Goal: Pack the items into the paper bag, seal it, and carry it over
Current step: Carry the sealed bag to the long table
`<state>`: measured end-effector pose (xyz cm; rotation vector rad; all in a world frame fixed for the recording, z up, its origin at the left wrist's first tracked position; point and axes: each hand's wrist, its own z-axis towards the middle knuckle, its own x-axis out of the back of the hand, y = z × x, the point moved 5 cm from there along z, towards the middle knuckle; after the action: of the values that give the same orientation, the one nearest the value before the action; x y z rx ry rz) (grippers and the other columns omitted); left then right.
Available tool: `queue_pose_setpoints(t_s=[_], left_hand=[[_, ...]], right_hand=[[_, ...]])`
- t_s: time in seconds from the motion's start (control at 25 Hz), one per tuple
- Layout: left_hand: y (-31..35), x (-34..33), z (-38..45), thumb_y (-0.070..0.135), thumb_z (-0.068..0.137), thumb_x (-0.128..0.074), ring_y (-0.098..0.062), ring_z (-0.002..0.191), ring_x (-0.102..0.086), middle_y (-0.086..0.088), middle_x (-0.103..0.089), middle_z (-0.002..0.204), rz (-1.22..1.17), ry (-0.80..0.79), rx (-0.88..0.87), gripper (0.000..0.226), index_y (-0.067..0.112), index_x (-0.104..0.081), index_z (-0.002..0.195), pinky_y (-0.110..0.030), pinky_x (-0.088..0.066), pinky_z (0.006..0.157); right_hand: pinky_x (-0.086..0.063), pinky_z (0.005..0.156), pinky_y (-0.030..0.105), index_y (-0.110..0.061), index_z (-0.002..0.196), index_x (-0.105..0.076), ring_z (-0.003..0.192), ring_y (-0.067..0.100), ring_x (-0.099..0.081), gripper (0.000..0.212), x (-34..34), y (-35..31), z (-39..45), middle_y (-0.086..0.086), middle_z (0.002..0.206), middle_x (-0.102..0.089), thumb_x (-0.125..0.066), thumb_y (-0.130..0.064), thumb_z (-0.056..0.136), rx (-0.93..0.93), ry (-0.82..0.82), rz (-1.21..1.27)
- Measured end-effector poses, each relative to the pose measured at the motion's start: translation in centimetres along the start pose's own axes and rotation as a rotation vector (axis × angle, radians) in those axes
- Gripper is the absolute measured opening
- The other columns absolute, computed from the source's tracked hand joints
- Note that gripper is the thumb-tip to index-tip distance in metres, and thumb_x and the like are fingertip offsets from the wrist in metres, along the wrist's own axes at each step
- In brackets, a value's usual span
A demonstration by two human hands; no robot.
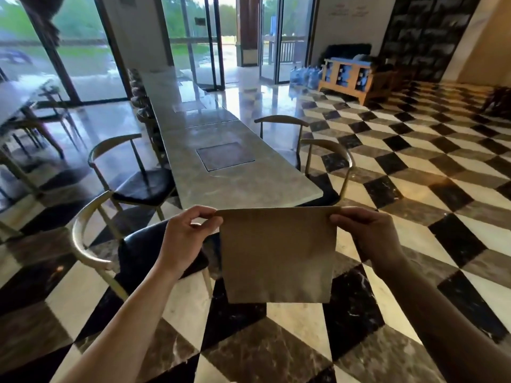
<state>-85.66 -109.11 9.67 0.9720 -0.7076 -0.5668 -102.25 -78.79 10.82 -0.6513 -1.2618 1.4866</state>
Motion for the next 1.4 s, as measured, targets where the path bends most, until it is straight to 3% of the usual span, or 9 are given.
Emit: queue_pose_setpoints(t_s=[0.12,0.32,0.44,0.56,0.72,0.92,1.08,1.28,1.4], left_hand=[[-2.4,0.5,3.4,0.016,0.078,-0.077,-0.016,0.070,-0.068,0.011,-0.074,0.082,0.005,0.025,0.015,0.012,0.025,-0.072,0.085,-0.018,-0.052,0.068],[-6.9,2.0,11.0,0.012,0.075,-0.080,-0.024,0.067,-0.068,0.002,-0.074,0.082,-0.007,0.037,0.034,0.016,0.026,-0.073,0.081,-0.028,-0.052,0.070],[-8.8,2.9,15.5,0.011,0.075,-0.080,-0.013,0.065,-0.065,0.000,-0.072,0.082,0.017,0.019,-0.006,0.015,0.024,-0.073,0.080,-0.020,-0.050,0.066],[-11.1,3.4,20.0,0.011,0.075,-0.080,-0.005,0.060,-0.060,0.000,-0.071,0.084,0.040,0.036,0.031,0.012,0.020,-0.073,0.081,-0.016,-0.046,0.064],[-13.9,3.3,25.1,0.011,0.076,-0.080,-0.006,0.067,-0.064,-0.002,-0.072,0.084,0.069,0.075,0.052,0.011,0.017,-0.074,0.082,-0.013,-0.045,0.065],[-17.6,1.8,31.1,0.012,0.075,-0.080,-0.009,0.064,-0.067,-0.003,-0.073,0.084,0.148,0.103,0.074,0.011,0.017,-0.074,0.082,-0.018,-0.049,0.067],[-20.6,-0.2,36.4,0.010,0.075,-0.080,-0.015,0.076,-0.069,-0.003,-0.072,0.085,0.200,0.124,0.074,0.014,0.021,-0.073,0.082,-0.030,-0.055,0.072],[-24.0,-3.0,42.2,0.007,0.072,-0.082,-0.007,0.072,-0.065,0.014,-0.068,0.079,0.303,0.196,0.106,0.024,0.028,-0.071,0.077,-0.020,-0.050,0.069],[-26.3,-4.3,44.8,0.007,0.074,-0.081,-0.004,0.075,-0.064,0.017,-0.067,0.079,0.362,0.219,0.107,0.018,0.022,-0.073,0.080,-0.017,-0.049,0.069]], right_hand=[[-0.055,0.078,0.024,-0.021,0.089,-0.078,0.086,0.011,-0.071,0.019,-2.1,1.8,4.1,-0.005,0.088,-0.076,-0.079,-0.022,0.070,-0.024,-0.006,0.023],[-0.053,0.064,0.015,-0.026,0.080,-0.079,0.077,0.015,-0.072,0.016,-6.9,2.9,12.2,0.000,0.083,-0.077,-0.079,-0.015,0.068,-0.054,-0.025,0.073],[-0.056,0.060,0.022,-0.025,0.084,-0.078,0.078,0.016,-0.072,0.017,-9.7,3.3,16.6,0.000,0.086,-0.076,-0.077,-0.011,0.074,-0.051,-0.039,0.029],[-0.056,0.072,0.033,-0.021,0.087,-0.078,0.086,0.016,-0.071,0.016,-12.4,4.6,21.1,0.000,0.088,-0.076,-0.079,-0.015,0.072,-0.071,-0.036,-0.014],[-0.053,0.083,0.029,-0.025,0.085,-0.078,0.084,0.011,-0.071,0.015,-15.3,6.9,26.8,-0.006,0.083,-0.077,-0.080,-0.016,0.072,-0.052,-0.052,-0.045],[-0.051,0.075,0.019,-0.033,0.079,-0.076,0.079,0.003,-0.070,0.020,-18.0,10.9,34.7,-0.013,0.080,-0.076,-0.078,-0.014,0.074,-0.028,-0.124,-0.025],[-0.053,0.068,0.014,-0.031,0.080,-0.078,0.078,0.005,-0.071,0.014,-19.5,14.6,42.4,-0.010,0.081,-0.076,-0.079,-0.021,0.070,-0.029,-0.202,0.002],[-0.055,0.073,0.016,-0.032,0.079,-0.079,0.080,0.010,-0.072,0.015,-21.7,18.7,51.6,-0.008,0.081,-0.077,-0.079,-0.020,0.070,0.004,-0.314,0.003],[-0.055,0.074,0.018,-0.031,0.080,-0.078,0.079,0.013,-0.072,0.017,-23.2,21.3,55.7,-0.007,0.079,-0.076,-0.079,-0.016,0.071,0.010,-0.354,-0.037]])
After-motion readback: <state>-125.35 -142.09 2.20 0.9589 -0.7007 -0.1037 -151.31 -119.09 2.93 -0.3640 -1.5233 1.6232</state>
